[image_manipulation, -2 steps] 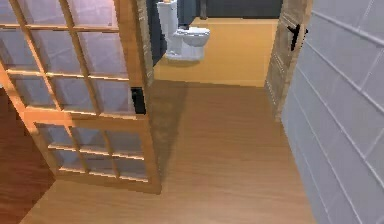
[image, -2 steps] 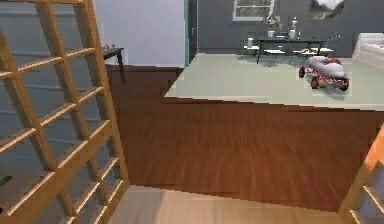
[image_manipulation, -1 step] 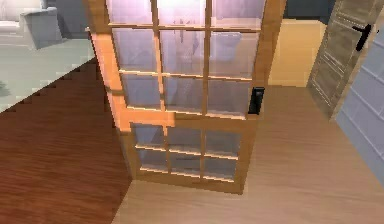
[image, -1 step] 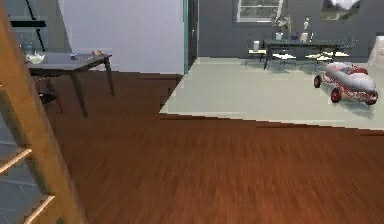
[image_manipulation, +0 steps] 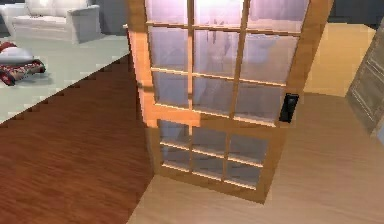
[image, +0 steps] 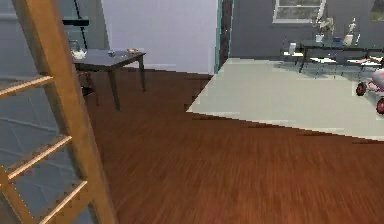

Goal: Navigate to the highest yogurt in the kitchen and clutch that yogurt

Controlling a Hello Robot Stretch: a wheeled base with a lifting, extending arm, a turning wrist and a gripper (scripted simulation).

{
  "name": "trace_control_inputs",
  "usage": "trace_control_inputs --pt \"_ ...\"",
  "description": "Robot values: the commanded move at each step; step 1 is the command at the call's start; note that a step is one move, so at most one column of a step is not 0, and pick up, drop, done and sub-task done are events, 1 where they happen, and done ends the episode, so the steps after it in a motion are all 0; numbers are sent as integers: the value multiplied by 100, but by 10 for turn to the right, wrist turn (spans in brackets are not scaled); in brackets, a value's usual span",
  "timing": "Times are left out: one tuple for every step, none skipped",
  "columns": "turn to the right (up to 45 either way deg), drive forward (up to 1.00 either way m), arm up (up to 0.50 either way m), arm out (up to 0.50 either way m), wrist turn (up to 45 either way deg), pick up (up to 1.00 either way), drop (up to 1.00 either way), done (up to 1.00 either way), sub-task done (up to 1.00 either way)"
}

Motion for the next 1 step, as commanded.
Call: trace_control_inputs --pt "0 100 0 0 0 0 0 0 0"
